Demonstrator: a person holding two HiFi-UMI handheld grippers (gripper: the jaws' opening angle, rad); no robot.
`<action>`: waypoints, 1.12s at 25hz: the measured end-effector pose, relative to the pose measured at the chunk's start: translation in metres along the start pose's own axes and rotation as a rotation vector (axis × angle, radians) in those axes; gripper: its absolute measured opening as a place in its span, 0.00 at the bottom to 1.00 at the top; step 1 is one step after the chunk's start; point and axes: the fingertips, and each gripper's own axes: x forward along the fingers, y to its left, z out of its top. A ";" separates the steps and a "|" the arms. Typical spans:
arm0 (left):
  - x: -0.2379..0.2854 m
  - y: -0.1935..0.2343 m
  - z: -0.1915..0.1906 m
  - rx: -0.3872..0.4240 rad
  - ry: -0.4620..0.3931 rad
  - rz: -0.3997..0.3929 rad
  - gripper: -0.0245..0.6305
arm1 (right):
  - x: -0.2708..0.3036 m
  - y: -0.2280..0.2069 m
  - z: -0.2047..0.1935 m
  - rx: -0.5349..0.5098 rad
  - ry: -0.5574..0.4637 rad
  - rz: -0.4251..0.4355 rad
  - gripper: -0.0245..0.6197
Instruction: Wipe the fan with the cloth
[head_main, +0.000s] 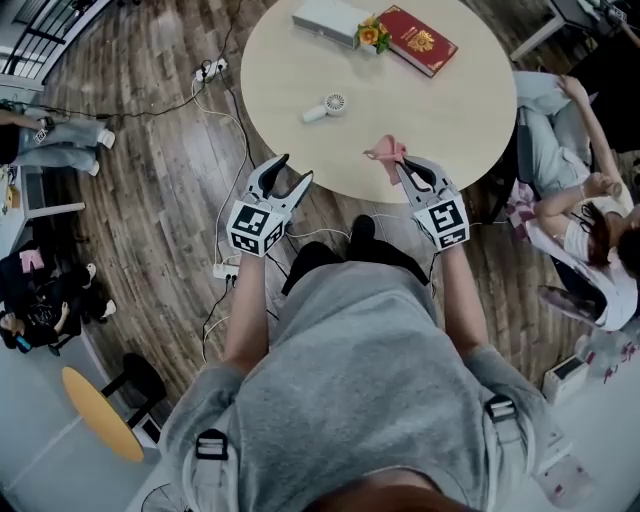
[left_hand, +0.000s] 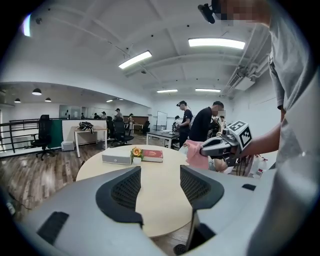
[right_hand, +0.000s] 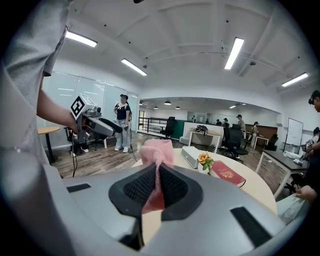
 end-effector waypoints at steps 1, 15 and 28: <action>0.004 0.001 0.000 0.003 0.004 0.003 0.44 | 0.004 -0.003 -0.001 -0.001 0.003 0.012 0.08; 0.056 0.037 0.002 0.003 0.061 -0.050 0.47 | 0.044 -0.036 -0.008 0.027 0.032 -0.007 0.08; 0.133 0.100 -0.007 0.009 0.130 -0.189 0.51 | 0.100 -0.074 -0.011 0.111 0.107 -0.109 0.08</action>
